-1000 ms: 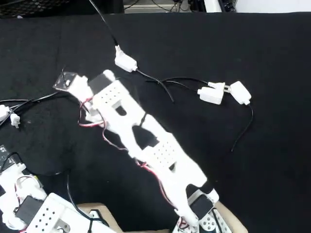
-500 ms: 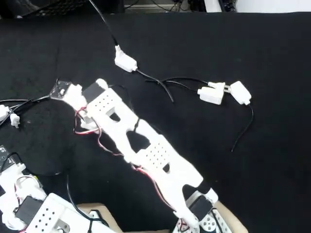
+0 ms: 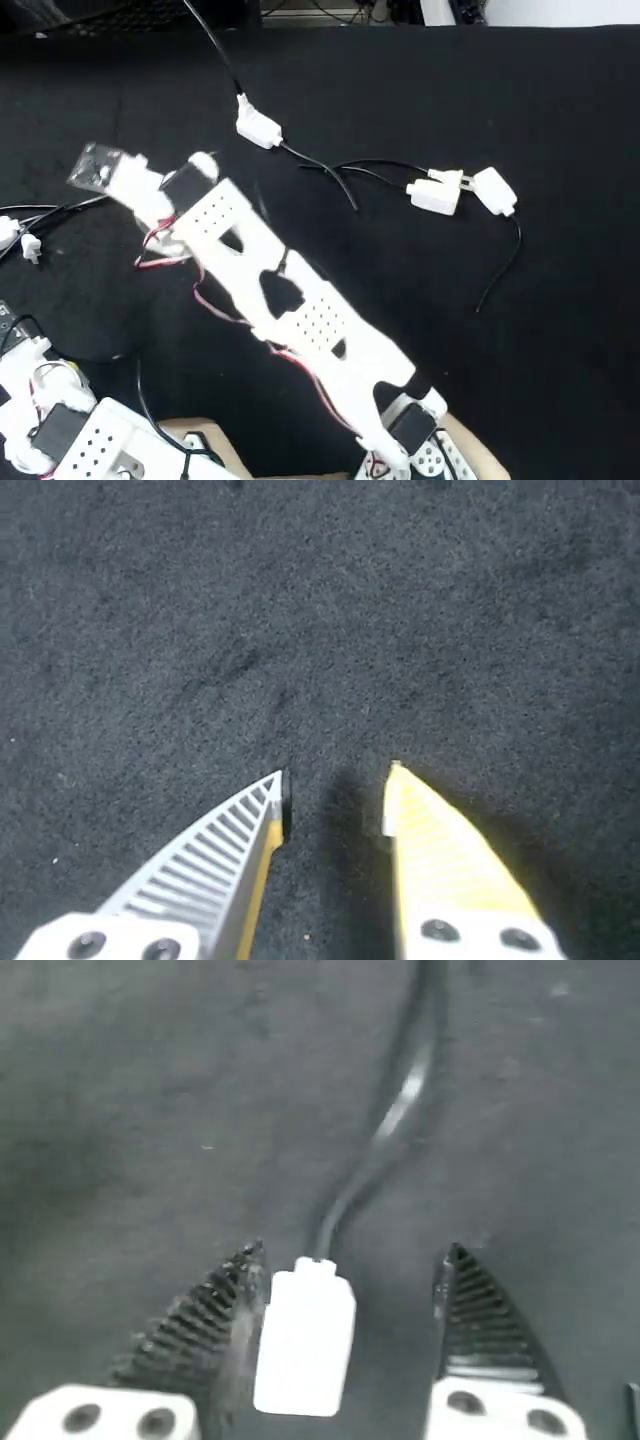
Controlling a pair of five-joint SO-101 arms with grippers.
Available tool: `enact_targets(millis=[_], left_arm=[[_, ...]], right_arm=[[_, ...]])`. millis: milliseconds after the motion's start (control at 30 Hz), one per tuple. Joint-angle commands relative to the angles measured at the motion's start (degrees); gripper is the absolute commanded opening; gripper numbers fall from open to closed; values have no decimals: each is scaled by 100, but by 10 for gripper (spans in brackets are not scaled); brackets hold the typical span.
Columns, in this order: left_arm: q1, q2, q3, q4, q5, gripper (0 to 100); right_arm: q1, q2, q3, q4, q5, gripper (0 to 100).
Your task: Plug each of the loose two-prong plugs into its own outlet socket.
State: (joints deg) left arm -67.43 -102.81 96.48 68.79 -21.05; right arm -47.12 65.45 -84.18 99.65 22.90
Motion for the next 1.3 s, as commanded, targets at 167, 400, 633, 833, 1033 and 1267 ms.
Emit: enact_targets(millis=[167,400,633,833,1033,1267], left_arm=[[-66,-53,40,-18,53,318],[-602,-53,-75,-26,26,322],[-1024,-44,-840,519,-519,323],[-1033,9,-1552,554,-791,323],[-1068,255,-2448,580,-914,323],[-1042,2945,-4822,914,-1125,321]], right_arm=[[1705,-312,-110,176,-589,251],[3446,-1305,1569,158,-1125,251],[4308,-1798,3530,149,-1284,251],[4519,-1807,4488,-378,-1310,251],[4501,-1807,5420,-1266,-1336,251],[4492,-1956,5798,-1679,-1336,251]])
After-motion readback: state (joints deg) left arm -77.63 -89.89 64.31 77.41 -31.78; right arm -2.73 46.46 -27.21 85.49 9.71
